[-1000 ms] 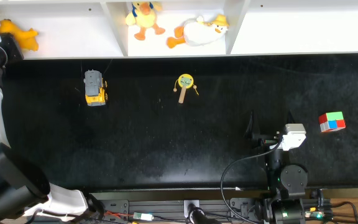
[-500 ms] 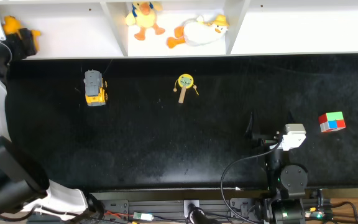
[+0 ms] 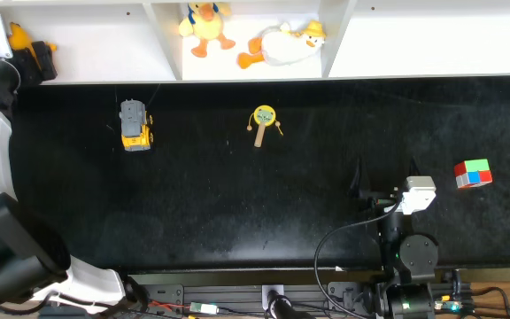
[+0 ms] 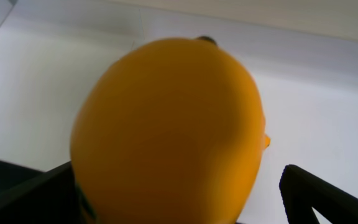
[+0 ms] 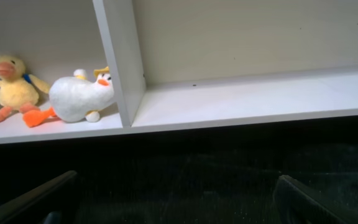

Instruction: Store Toys

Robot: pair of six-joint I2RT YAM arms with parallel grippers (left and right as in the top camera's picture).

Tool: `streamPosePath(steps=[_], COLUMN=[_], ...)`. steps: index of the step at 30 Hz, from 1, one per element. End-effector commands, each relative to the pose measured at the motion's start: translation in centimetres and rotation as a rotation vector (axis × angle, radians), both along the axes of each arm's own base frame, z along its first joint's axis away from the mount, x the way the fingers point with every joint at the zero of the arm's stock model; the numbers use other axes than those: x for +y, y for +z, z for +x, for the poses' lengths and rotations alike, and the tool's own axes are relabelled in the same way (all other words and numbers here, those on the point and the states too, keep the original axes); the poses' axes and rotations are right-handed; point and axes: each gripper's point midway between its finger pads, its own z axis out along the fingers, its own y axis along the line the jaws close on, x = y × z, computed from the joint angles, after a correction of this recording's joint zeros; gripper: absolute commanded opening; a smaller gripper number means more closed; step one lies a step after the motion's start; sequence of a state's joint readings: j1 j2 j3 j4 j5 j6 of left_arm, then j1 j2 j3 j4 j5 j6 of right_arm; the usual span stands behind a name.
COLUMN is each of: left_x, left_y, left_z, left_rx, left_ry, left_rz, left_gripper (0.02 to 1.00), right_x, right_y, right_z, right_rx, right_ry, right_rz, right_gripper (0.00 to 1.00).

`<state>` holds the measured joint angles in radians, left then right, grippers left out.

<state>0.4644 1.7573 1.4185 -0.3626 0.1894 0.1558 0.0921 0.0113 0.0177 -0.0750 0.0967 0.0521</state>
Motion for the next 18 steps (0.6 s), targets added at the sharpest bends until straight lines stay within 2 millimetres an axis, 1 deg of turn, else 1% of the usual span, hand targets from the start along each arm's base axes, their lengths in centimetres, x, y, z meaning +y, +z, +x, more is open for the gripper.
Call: streamPosePath(steps=[1,5,10,14,18], left_x=[-0.1,-0.7,-2.8,-4.8,-7.1], left_y=[3.8,3.7,4.4,4.4,3.5], left_z=[-1.1,-2.3,-3.6,-5.5,-7.9], left_rx=[-0.035,0.008,0.043,0.069,0.087], left_ry=[0.013,-0.001,-0.075,-0.1,-0.123], left_rz=[0.057,0.051,0.092,0.081,0.063], left_gripper=[0.998,0.998,0.998,0.998,0.998], right_x=[-0.1,-0.1,-0.1,-0.1,-0.1], right_y=[-0.4,-0.4,-0.4,-0.4,-0.4], right_z=[0.0,0.0,0.0,0.0,0.0], right_rx=[0.002,0.002,0.002,0.002,0.002], right_ry=[-0.005,-0.005,-0.005,-0.005,-0.005], right_rz=[0.004,0.004,0.004,0.004,0.004], right_gripper=[0.993,0.996,0.996,0.996,0.996])
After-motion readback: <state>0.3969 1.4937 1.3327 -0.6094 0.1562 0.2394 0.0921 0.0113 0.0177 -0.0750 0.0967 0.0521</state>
